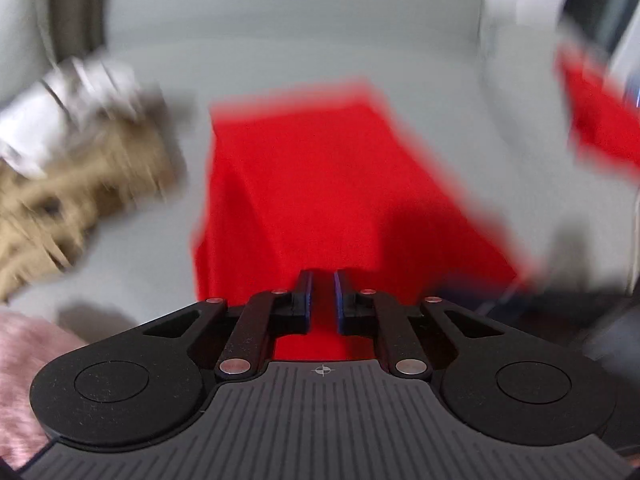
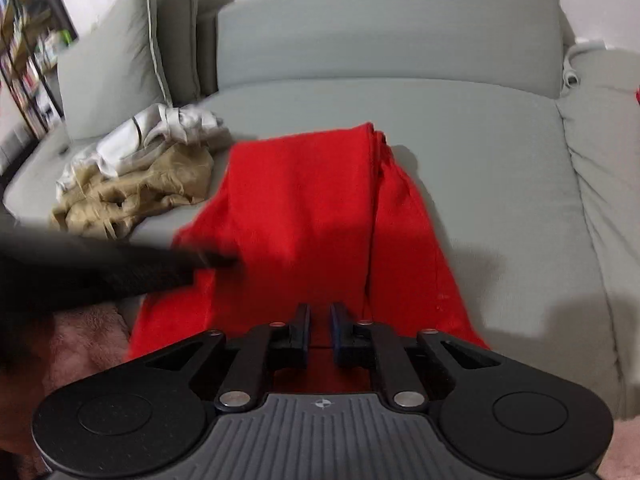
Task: Fold clothes
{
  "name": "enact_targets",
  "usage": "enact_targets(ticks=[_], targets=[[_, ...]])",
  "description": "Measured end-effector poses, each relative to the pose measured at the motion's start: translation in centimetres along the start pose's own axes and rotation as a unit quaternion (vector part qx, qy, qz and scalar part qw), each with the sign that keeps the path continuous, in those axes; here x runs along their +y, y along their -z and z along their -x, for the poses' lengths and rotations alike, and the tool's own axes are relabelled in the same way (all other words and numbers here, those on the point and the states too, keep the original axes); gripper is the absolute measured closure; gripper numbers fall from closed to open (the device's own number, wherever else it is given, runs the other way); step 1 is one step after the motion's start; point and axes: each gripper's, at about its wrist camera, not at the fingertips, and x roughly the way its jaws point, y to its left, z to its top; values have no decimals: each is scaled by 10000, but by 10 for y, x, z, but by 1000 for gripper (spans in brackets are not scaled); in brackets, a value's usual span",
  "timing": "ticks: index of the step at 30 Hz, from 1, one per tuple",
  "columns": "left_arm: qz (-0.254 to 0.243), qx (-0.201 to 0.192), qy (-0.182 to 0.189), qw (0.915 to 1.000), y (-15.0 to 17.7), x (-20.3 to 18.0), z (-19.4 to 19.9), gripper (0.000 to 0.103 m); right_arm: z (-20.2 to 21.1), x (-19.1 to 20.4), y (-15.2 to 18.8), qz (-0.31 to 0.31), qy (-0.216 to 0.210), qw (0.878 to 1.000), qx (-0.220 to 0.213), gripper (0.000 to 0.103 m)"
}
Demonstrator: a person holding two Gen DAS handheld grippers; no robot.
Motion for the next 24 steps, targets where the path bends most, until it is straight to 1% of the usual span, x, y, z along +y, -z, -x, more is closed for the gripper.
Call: enact_targets(ticks=[1,3,4,5,7,8,9,11,13,15,17,21,24], targets=[[-166,13,-66,9998,-2,-4,1,85,2,-1,2,3,-15,10000,-36,96],[-331,58,-162,9993,-7,-9,5,85,8,-2,5,-23,-30,9999,-117,96],[-318,70,-175,9993,-8,-9,7,85,12,-2,7,-46,-28,9999,-159,96],[-199,82,-115,9997,-8,-6,11,85,15,-1,7,-55,-7,9998,-202,96],[36,107,3,9999,-10,-1,21,82,32,2,9,-72,94,9989,-461,85],[111,76,27,9999,-8,0,26,76,36,4,11,-68,125,9984,-548,77],[186,45,50,9998,-6,2,31,70,45,4,14,-73,204,9973,-702,76],[334,-17,96,9994,-1,5,42,70,56,0,18,-257,291,9952,-896,76],[330,-71,104,9994,3,3,47,69,61,-5,19,-496,311,9933,-1000,76],[310,-120,106,9994,5,0,50,69,61,-9,20,-628,319,9927,-983,78],[261,-110,101,9995,7,-3,47,69,59,-9,21,-605,329,9931,-952,82],[204,45,-30,9998,13,-5,35,69,56,1,21,-254,280,9950,-923,83],[142,116,-79,9998,18,-7,29,68,46,5,22,-67,316,9974,-650,83]])
